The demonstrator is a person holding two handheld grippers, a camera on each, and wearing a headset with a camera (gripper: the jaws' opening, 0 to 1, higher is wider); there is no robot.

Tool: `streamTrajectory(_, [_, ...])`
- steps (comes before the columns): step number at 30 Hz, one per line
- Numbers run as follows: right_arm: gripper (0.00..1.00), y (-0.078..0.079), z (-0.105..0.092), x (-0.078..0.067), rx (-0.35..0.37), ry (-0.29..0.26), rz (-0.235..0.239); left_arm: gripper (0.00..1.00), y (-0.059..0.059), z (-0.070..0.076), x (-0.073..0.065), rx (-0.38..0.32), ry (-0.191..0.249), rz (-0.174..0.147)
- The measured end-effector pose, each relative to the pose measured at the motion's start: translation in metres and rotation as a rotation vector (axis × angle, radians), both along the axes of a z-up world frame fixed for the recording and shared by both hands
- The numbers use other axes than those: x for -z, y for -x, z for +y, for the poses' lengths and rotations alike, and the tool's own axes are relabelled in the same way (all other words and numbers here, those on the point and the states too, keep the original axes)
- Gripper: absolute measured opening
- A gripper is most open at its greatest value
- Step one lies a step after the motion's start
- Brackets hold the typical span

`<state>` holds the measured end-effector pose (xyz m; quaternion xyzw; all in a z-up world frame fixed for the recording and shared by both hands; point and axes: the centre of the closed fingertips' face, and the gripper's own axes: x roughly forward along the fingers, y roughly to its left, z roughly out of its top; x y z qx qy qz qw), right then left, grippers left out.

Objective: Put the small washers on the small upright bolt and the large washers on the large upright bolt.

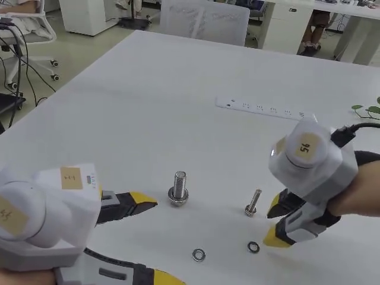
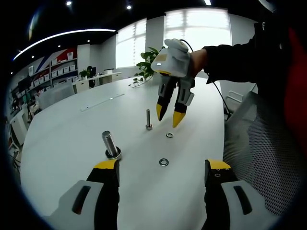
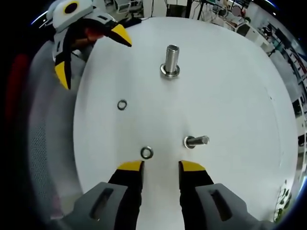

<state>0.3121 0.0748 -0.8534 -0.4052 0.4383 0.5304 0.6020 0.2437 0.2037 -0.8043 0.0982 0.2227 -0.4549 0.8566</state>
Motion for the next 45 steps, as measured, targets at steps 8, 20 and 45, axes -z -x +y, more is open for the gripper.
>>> streamTrajectory(8, [0.30, 0.013, 0.009, 0.008, -0.022, -0.007, 0.025, 0.71, 0.000, 0.000, 0.000, 0.002, -0.002, 0.002])
streamTrajectory(20, [0.28, 0.018, 0.015, 0.014, -0.037, -0.003, 0.037, 0.71, -0.001, 0.001, -0.001, -0.002, 0.005, 0.001])
streamTrajectory(45, [0.18, 0.019, 0.013, 0.020, -0.070, 0.032, 0.007, 0.70, -0.001, -0.001, 0.000, -0.002, 0.007, 0.005])
